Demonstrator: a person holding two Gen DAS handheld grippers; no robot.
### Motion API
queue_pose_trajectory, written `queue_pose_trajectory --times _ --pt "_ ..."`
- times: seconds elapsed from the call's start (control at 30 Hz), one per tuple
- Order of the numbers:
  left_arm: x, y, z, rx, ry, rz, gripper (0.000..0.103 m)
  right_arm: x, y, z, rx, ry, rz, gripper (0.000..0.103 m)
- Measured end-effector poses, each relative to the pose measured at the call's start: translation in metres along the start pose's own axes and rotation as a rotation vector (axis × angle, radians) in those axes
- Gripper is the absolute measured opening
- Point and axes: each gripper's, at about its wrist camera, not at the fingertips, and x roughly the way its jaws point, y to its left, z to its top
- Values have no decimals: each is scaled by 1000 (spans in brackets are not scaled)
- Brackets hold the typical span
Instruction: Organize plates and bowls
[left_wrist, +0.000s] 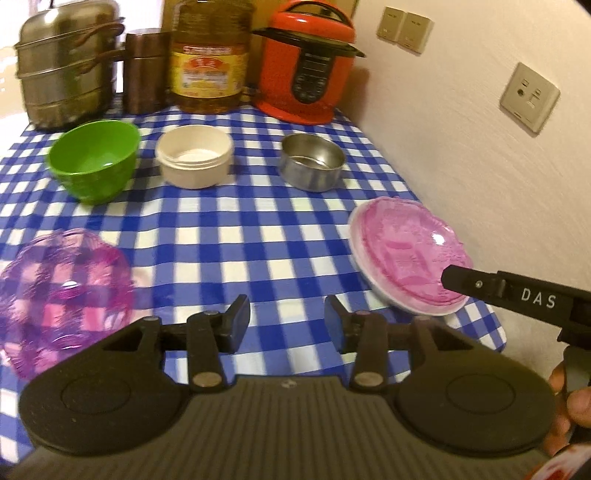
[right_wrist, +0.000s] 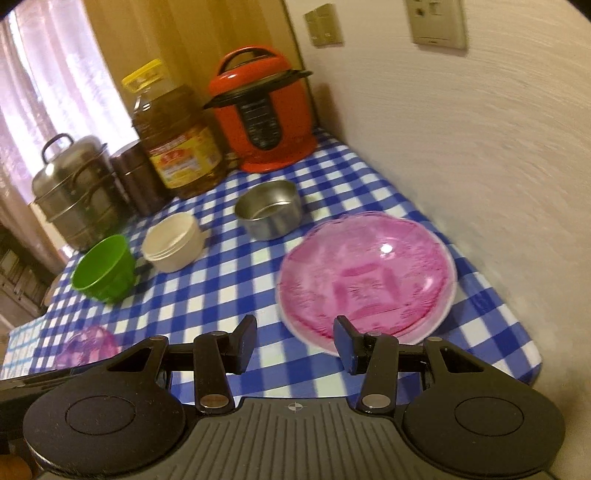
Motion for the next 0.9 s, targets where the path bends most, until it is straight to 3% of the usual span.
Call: queue_pose_trajectory --times 0.9 --pt "-66 140 -15 -152 -39 198 41 42 132 -30 -185 108 167 46"
